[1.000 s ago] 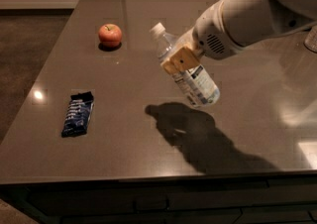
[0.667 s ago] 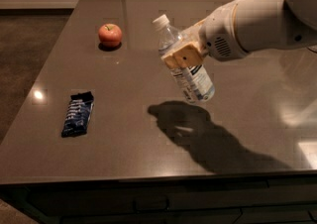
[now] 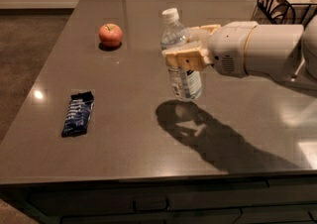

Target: Place blue plastic bottle upright

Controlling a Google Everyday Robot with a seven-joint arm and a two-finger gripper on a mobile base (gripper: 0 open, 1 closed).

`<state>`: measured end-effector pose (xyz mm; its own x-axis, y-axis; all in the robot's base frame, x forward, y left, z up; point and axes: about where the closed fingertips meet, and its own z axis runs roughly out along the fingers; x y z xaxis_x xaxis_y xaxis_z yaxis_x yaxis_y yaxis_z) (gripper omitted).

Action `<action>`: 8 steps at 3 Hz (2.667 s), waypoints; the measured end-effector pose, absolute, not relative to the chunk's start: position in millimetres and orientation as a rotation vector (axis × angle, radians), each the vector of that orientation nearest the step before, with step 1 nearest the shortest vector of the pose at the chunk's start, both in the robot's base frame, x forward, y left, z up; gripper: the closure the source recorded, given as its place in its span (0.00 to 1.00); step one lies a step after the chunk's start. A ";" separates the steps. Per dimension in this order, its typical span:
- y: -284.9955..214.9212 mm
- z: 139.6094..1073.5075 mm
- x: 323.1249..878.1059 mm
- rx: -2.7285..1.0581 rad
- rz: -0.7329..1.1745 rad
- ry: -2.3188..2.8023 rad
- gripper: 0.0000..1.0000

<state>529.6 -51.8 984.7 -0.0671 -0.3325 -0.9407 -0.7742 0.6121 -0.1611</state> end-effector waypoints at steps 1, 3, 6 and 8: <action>-54.8 983.8 531.2 -0.841 0.518 1.555 1.00; -61.6 976.8 534.7 -0.785 0.551 1.406 1.00; -68.5 960.6 542.2 -0.774 0.558 1.348 0.85; -70.3 953.9 544.4 -0.781 0.553 1.349 0.38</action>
Offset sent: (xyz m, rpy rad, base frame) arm 0.0047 -0.0185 -0.0099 0.2833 -0.2265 0.0048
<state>544.4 -70.3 953.9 0.1585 -0.0837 -0.9838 -0.7505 0.6372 -0.1751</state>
